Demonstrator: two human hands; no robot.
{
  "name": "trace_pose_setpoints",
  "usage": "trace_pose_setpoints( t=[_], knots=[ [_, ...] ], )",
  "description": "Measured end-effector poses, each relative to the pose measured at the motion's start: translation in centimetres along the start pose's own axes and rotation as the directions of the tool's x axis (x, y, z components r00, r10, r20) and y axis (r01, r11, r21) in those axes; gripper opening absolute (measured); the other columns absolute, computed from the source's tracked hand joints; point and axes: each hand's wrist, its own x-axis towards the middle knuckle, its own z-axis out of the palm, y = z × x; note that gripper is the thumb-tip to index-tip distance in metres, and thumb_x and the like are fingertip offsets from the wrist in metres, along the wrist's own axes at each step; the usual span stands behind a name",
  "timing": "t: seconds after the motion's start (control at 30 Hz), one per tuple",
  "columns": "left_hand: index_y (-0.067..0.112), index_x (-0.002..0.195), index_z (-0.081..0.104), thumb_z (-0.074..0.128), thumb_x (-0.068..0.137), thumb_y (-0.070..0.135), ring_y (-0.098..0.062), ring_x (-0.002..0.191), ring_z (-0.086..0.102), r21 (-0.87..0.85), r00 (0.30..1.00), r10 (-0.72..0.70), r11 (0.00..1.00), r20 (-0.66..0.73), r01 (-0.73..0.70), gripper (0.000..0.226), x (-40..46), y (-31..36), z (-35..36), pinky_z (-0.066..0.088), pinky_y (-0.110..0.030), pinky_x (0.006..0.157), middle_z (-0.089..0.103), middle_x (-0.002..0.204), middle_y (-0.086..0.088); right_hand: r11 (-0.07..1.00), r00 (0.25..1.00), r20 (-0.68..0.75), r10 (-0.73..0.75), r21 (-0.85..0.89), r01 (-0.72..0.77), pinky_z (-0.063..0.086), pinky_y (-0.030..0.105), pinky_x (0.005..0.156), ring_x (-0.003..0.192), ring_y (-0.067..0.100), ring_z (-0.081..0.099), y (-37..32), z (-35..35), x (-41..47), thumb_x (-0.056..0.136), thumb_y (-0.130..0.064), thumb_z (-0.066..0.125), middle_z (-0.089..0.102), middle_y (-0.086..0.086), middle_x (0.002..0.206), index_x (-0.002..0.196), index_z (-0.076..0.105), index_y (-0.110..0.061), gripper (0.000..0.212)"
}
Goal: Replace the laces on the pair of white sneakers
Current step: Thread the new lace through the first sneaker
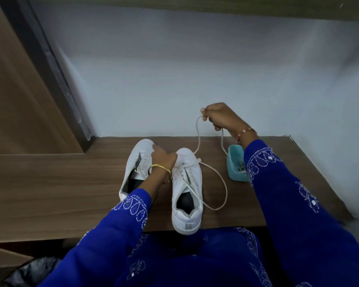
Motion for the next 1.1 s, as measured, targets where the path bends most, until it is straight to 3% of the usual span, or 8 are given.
trace_pose_setpoints(
  t=[0.07, 0.17, 0.3, 0.47, 0.63, 0.73, 0.83, 1.1],
  knots=[
    [0.000, 0.139, 0.030, 0.062, 0.072, 0.011, -0.031, 0.119, 0.048, 0.051, 0.977, 0.213, 0.976, -0.010, -0.212, 0.074, 0.3, 0.3, 0.0, 0.044, -0.036, 0.093, 0.051, 0.124, -0.016, 0.999, 0.996, 0.087, -0.014, -0.047, 0.018, 0.026, 0.021, 0.047, 0.052, 0.011, 0.029, -0.3, 0.7, -0.2, 0.093, -0.018, 0.049, 0.042, -0.006, 0.051, 0.075, 0.063, -0.005, 0.026],
    [0.009, 0.138, 0.038, 0.063, 0.082, 0.009, -0.023, 0.133, 0.035, 0.109, 0.907, 0.361, 0.914, 0.218, -0.390, 0.061, -0.1, 1.2, 0.1, 0.029, -0.028, 0.104, 0.039, 0.144, -0.009, 0.992, 0.987, 0.147, -0.064, -0.097, 0.079, 0.028, 0.015, 0.045, 0.044, 0.005, 0.035, -0.8, 1.5, -0.6, 0.094, -0.012, 0.049, 0.048, -0.019, 0.038, 0.092, 0.065, 0.006, 0.024],
    [0.005, 0.085, 0.064, 0.061, 0.087, 0.025, -0.023, 0.082, 0.058, 0.047, 0.848, 0.443, 0.879, 0.292, -0.475, 0.020, -0.2, 1.7, 0.5, 0.041, -0.032, 0.078, 0.065, 0.092, -0.023, 0.980, 0.980, 0.115, -0.161, -0.100, 0.173, 0.033, 0.002, 0.045, 0.043, -0.014, 0.046, -1.2, 2.3, -0.9, 0.091, -0.008, 0.055, 0.054, -0.020, 0.050, 0.096, 0.065, 0.008, 0.019],
    [0.002, 0.087, 0.070, 0.053, 0.093, 0.021, -0.015, 0.059, 0.048, 0.194, 0.925, 0.372, 0.904, 0.082, -0.381, 0.027, 0.3, 1.8, -0.6, 0.032, -0.024, 0.055, 0.054, 0.060, -0.005, 0.976, 0.985, -0.027, -0.172, -0.138, 0.167, 0.034, 0.012, 0.052, 0.046, 0.000, 0.044, 0.8, 1.0, -0.7, 0.083, -0.010, 0.065, 0.049, -0.014, 0.050, 0.091, 0.066, -0.001, 0.012],
    [0.009, 0.076, 0.067, 0.051, 0.092, 0.024, -0.025, 0.062, 0.049, 0.017, 0.984, 0.173, 0.985, -0.044, -0.173, 0.027, 1.8, 0.4, -1.7, 0.044, -0.033, 0.067, 0.051, 0.058, -0.006, 0.902, 0.971, -0.196, -0.137, -0.430, 0.041, 0.047, 0.030, 0.076, 0.080, 0.019, 0.057, 3.7, 1.6, -1.1, 0.080, -0.019, 0.067, 0.065, 0.008, 0.086, 0.075, 0.062, -0.006, 0.015],
    [0.011, 0.065, 0.058, 0.046, 0.094, 0.017, -0.018, 0.042, 0.048, -0.328, 0.997, -0.015, 0.945, -0.073, -0.010, 0.031, 2.1, 0.0, -2.0, 0.043, -0.024, 0.048, 0.049, 0.055, -0.006, 0.887, 0.997, 0.052, 0.049, -0.461, -0.020, 0.044, 0.025, 0.062, 0.065, 0.018, 0.054, 4.4, 4.0, -3.3, 0.083, -0.027, 0.066, 0.059, 0.007, 0.070, 0.068, 0.057, -0.003, 0.030],
    [0.005, 0.072, 0.055, 0.041, 0.096, 0.011, -0.010, 0.033, 0.049, -0.478, 0.997, -0.068, 0.877, -0.032, 0.045, 0.028, 1.6, -0.1, -2.4, 0.039, -0.014, 0.035, 0.052, 0.059, -0.009, 0.781, 0.948, 0.291, 0.132, -0.619, 0.081, 0.046, 0.033, 0.071, 0.079, 0.024, 0.059, 6.0, 7.3, -5.4, 0.084, -0.038, 0.063, 0.063, 0.012, 0.085, 0.084, 0.065, 0.001, 0.039],
    [0.014, 0.074, 0.055, 0.040, 0.096, 0.016, -0.014, 0.047, 0.056, -0.594, 0.993, -0.117, 0.799, 0.002, 0.095, 0.026, 1.2, -0.9, -2.4, 0.044, -0.017, 0.046, 0.061, 0.066, -0.006, 0.717, 0.977, 0.162, -0.139, -0.664, 0.212, 0.035, 0.027, 0.065, 0.087, 0.024, 0.058, 8.4, 10.5, -6.5, 0.087, -0.025, 0.055, 0.060, 0.008, 0.100, 0.102, 0.060, -0.009, 0.023]
  ],
)
